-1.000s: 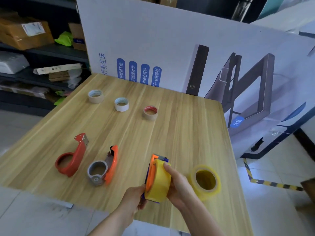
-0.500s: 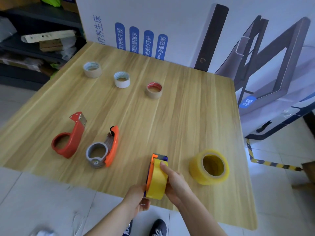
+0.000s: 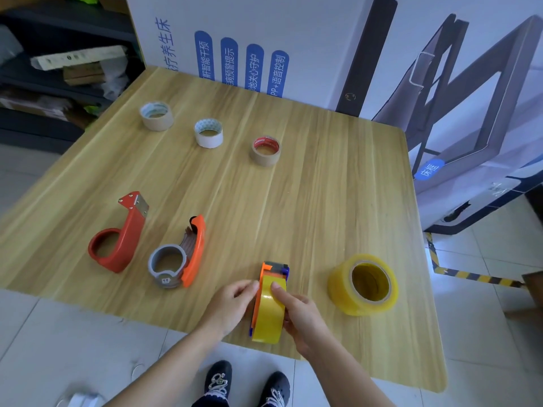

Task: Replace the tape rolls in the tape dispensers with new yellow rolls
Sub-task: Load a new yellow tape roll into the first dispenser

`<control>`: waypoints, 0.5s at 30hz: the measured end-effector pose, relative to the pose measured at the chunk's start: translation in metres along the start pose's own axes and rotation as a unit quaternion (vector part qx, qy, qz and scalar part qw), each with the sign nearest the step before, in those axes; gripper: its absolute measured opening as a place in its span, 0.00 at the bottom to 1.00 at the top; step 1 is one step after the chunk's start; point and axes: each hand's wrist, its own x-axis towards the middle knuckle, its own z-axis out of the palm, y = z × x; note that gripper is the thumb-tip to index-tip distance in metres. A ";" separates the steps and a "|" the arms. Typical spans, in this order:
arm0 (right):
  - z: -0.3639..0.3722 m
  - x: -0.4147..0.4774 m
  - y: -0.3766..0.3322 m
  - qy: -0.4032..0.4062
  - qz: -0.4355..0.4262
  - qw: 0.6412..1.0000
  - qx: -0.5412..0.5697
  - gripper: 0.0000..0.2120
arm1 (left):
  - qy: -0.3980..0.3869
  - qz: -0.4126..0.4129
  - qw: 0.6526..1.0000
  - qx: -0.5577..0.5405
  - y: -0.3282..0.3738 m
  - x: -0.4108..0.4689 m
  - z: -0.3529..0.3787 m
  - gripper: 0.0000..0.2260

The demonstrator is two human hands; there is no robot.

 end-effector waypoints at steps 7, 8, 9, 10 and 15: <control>-0.003 -0.007 -0.004 0.070 -0.047 0.992 -0.095 0.16 | -0.039 0.002 0.999 0.013 0.017 -0.004 0.004 0.04; -0.004 -0.008 -0.005 0.065 -0.049 0.992 -0.098 0.14 | -0.038 -0.002 0.999 0.018 0.018 -0.005 0.004 0.04; -0.005 -0.009 -0.005 0.060 -0.048 0.992 -0.102 0.13 | -0.040 -0.004 0.999 0.026 0.019 -0.005 0.004 0.05; -0.005 -0.010 -0.007 0.057 -0.048 0.991 -0.107 0.13 | -0.044 -0.005 0.998 0.038 0.021 -0.005 0.004 0.06; -0.005 -0.014 -0.013 0.054 -0.050 0.987 -0.140 0.13 | -0.059 -0.015 0.995 0.085 0.029 -0.001 0.003 0.09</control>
